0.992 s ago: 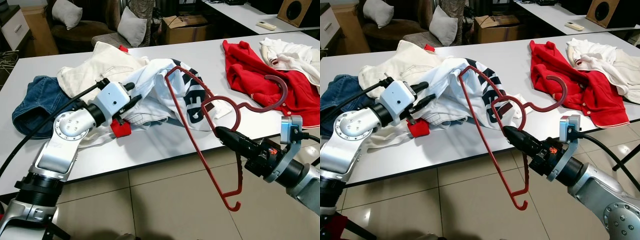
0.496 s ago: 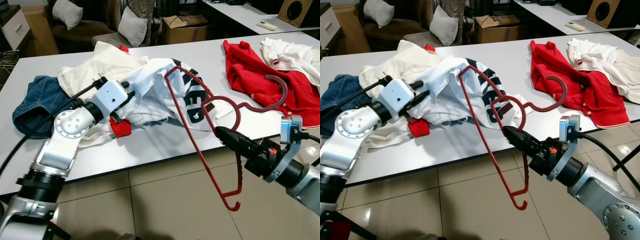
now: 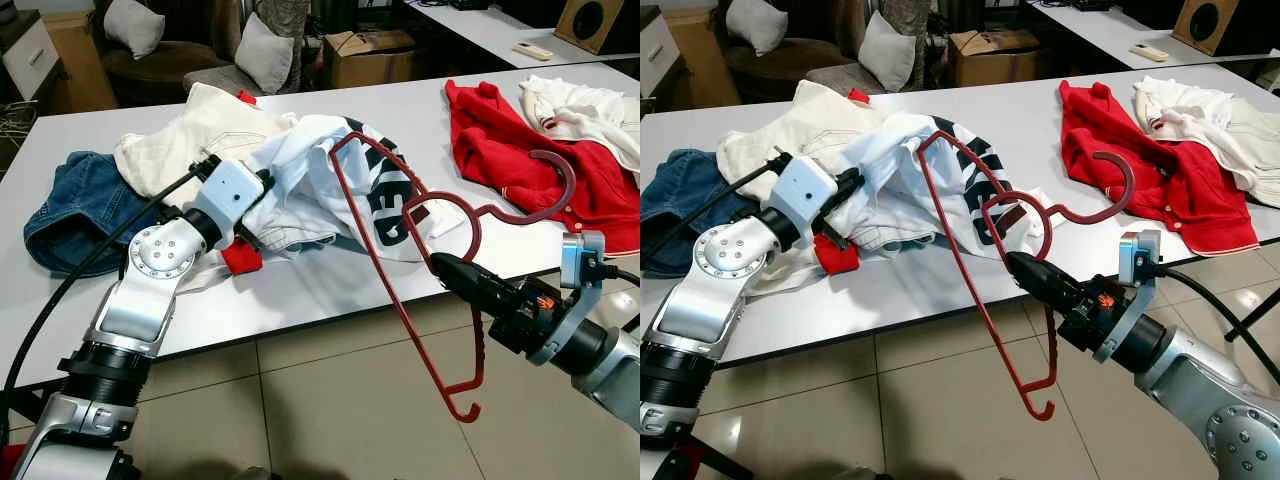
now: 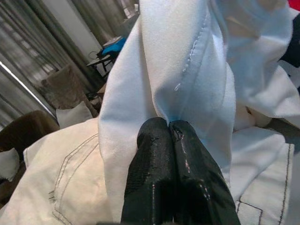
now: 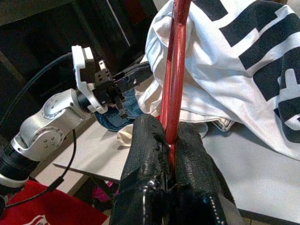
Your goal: Hang hanger
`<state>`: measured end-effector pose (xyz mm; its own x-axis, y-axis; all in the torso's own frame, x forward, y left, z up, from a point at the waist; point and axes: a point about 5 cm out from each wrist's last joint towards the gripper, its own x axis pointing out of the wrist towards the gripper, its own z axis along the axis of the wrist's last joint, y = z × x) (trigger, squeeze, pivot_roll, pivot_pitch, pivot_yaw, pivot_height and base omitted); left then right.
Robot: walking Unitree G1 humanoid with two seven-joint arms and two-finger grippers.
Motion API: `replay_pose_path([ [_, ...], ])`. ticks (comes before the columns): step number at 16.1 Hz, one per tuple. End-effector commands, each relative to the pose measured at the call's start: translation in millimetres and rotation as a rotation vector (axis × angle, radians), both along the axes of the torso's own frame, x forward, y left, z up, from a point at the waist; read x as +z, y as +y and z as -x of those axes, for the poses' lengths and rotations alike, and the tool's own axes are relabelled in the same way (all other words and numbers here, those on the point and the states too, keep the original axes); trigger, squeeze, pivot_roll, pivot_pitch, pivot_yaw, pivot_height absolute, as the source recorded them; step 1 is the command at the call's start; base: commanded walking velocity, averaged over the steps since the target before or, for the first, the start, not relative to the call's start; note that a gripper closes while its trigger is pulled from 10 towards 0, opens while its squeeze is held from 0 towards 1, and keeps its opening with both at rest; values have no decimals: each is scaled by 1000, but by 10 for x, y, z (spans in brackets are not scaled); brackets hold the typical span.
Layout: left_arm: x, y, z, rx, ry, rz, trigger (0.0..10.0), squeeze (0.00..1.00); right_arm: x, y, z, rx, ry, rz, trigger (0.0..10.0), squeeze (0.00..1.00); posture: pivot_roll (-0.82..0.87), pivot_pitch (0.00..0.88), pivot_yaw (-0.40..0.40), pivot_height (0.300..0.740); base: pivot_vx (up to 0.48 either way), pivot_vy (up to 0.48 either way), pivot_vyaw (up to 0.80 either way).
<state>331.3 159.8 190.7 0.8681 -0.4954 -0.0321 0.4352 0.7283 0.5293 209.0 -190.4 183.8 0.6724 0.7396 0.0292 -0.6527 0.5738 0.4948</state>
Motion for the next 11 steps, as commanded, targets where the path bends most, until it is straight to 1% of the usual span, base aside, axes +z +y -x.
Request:
replay_pose_path([
  [1,71,60,-34,22,-8,38,0,0,63,11,15,4,-36,-7,10000,0,-214,0,17,740,0,0,0],
  [4,124,131,-31,22,-3,86,0,0,45,-5,10,-7,-30,1,10000,0,-206,0,16,740,0,0,0],
  [5,325,246,-49,-15,5,188,0,0,-21,-105,-76,-107,-24,52,10000,0,-182,0,23,740,0,0,0],
  [6,390,269,-54,-35,9,217,0,0,-38,-142,-110,-144,-26,69,10000,0,-182,0,23,740,0,0,0],
  [8,558,299,-83,-100,5,231,0,0,-19,-200,-201,-196,-47,66,10000,0,-167,0,39,740,0,0,0],
  [9,764,332,-164,-139,-28,229,0,0,42,-216,-286,-199,-86,65,10000,0,-159,0,54,740,0,0,0],
  [10,920,352,-235,-138,-68,243,0,0,90,-222,-343,-197,-114,64,10000,0,-154,0,68,740,0,0,0],
  [11,1024,364,-277,-135,-96,254,0,0,122,-226,-379,-196,-132,63,10000,0,-154,0,68,740,0,0,0],
])
